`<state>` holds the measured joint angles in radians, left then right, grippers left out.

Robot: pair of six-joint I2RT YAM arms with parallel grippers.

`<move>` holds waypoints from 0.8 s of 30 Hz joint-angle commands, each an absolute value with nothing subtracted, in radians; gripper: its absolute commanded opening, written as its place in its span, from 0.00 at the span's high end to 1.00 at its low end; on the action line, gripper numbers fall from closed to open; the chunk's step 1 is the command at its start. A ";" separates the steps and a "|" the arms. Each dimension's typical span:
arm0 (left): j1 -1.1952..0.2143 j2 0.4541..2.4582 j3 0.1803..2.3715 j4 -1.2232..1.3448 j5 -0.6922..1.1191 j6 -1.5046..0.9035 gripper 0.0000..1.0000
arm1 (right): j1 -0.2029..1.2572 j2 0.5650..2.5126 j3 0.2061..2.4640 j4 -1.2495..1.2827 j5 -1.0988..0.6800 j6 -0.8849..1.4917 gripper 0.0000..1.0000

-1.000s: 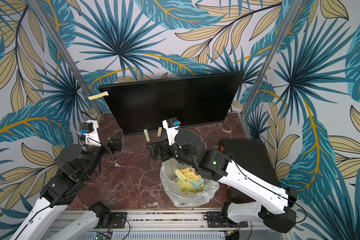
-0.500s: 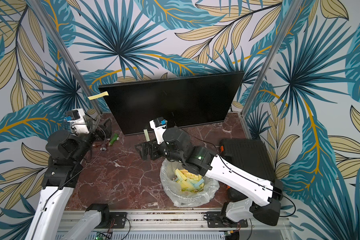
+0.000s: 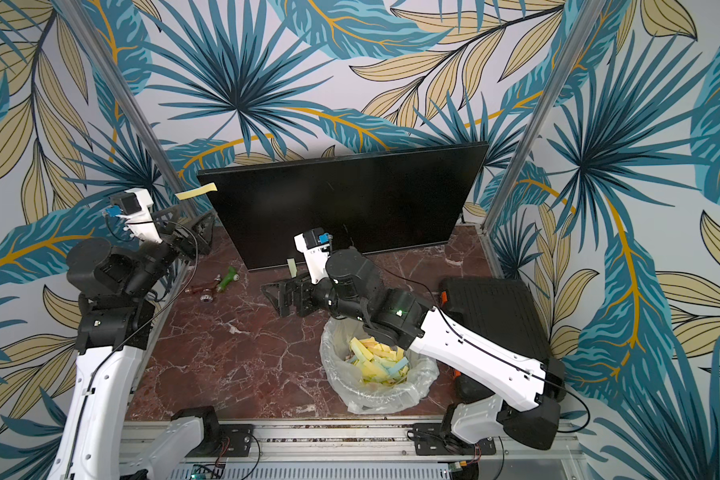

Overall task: Remove the sticky note from the monitor
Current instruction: Tear off the sticky note from the monitor.

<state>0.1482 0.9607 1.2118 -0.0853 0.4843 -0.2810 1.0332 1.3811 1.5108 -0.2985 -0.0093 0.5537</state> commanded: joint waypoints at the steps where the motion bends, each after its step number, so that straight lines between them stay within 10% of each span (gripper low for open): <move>1: 0.174 0.984 1.255 -0.031 0.542 -0.283 0.00 | 1.037 1.390 1.532 -0.294 -0.019 0.552 0.01; 24: 0.222 1.076 1.325 0.088 0.632 -0.391 0.26 | 1.037 1.406 1.568 -0.316 -0.021 0.541 0.01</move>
